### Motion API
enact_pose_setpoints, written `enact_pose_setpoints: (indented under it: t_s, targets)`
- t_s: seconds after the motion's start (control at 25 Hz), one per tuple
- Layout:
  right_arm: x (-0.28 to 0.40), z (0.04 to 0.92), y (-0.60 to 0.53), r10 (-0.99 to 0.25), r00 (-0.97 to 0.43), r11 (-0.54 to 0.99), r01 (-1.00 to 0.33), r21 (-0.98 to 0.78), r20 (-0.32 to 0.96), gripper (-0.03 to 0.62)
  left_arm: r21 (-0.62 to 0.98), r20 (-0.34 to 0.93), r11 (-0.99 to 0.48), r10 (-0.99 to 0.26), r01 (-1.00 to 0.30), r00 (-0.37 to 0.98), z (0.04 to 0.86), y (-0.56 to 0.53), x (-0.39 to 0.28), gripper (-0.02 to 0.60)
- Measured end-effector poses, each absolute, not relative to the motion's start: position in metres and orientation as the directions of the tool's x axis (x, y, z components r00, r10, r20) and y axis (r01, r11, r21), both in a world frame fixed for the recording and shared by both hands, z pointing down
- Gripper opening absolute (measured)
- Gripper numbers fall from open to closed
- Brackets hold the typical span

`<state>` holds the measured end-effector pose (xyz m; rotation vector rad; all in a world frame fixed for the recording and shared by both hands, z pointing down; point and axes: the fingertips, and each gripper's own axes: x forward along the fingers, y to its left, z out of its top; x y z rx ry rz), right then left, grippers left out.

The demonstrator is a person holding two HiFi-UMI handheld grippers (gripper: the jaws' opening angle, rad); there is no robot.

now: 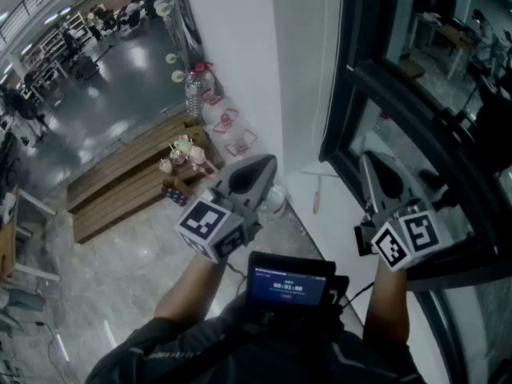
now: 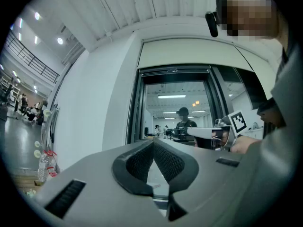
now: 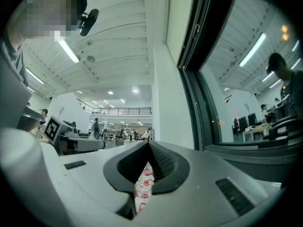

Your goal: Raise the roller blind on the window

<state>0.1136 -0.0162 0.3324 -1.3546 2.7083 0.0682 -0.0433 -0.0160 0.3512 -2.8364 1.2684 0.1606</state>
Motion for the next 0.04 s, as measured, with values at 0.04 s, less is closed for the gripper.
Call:
enact_pose_setpoints:
  t_s: [0.04]
  targets:
    - [0.1129, 0.3325, -0.0166, -0.797, -0.592, 0.597, -0.802, -0.007, -0.121, 0.020, 0.016, -0.109, -0.667, -0.742, -0.745, 0.661, 0.3517, -0.0161, -0.0442, 0.000]
